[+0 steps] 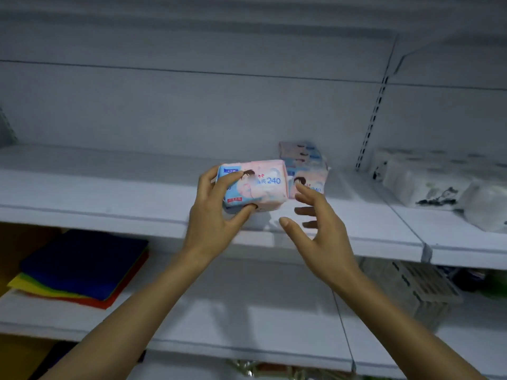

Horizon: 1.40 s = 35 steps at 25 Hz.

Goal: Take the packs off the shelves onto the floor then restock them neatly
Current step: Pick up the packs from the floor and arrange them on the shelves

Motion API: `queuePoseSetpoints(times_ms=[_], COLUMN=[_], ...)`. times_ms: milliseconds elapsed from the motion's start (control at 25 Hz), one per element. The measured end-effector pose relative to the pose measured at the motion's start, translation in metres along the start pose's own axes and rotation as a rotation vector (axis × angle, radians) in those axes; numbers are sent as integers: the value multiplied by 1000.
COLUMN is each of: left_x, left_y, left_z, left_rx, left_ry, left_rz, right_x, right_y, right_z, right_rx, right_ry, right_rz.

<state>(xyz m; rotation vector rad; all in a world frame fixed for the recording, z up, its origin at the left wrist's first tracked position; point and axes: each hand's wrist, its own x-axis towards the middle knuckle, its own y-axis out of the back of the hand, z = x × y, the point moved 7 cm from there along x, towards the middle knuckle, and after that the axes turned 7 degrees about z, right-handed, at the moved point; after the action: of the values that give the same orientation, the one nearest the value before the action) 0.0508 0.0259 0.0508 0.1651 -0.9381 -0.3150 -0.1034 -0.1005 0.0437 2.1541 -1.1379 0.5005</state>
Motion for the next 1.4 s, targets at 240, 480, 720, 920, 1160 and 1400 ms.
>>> queuePoseSetpoints(times_ms=[240, 480, 720, 920, 1160, 1400], left_x=[111, 171, 187, 182, 148, 58], left_y=[-73, -154, -190, -184, -130, -31], left_z=[-133, -189, -201, -189, -135, -45], left_rx=[33, 102, 49, 58, 162, 257], left_ry=[257, 250, 291, 359, 185, 6], left_rz=[-177, -358, -331, -317, -272, -177], right_x=[116, 161, 151, 154, 137, 51], right_y=[-46, -68, -70, -71, -47, -30], right_z=[42, 73, 73, 75, 60, 22], right_rx=[-570, -911, -891, -926, -910, -629], right_ry=[297, 441, 537, 479, 425, 406], right_rz=[131, 226, 280, 204, 96, 47])
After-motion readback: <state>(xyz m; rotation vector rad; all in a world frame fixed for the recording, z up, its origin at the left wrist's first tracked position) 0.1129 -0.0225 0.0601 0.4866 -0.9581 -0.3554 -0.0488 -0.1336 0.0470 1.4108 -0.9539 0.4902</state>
